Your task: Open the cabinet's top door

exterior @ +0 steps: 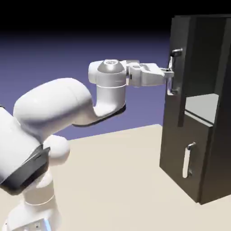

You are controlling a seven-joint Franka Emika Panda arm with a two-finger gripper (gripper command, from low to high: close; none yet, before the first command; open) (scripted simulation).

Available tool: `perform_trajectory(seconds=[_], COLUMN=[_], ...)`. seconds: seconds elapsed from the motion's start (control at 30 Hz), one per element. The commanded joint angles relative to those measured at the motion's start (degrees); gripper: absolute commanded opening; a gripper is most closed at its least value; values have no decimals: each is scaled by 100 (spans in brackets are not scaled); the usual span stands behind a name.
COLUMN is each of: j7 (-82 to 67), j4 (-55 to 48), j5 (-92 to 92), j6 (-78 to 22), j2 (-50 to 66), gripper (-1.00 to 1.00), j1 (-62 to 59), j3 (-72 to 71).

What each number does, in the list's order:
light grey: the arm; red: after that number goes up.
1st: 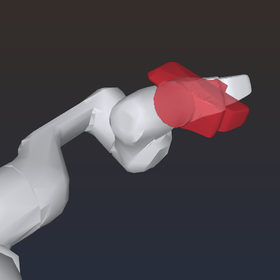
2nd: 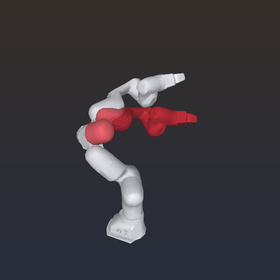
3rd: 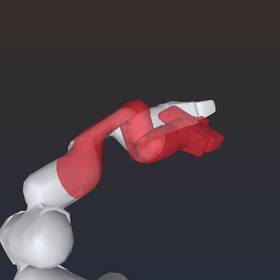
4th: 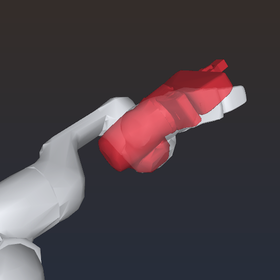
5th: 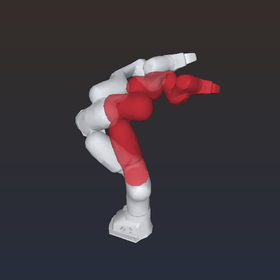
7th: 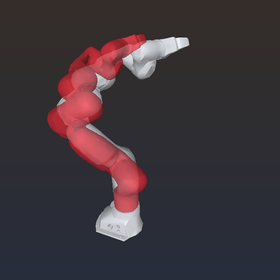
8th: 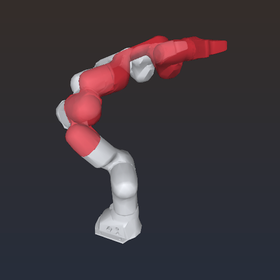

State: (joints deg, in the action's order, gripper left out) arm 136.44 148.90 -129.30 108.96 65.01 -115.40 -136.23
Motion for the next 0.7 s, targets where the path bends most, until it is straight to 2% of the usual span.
perform_trajectory(seconds=[0.0,0.33,0.67], j7=[73,901,1849], j4=[60,44,-1167], j5=[132,1748,3633], j6=[-256,-2747,-4754], j2=[-76,-1294,-3339], gripper=[-100,-100,-100], j1=[0,386,983], j3=[-143,-1409,-1995])
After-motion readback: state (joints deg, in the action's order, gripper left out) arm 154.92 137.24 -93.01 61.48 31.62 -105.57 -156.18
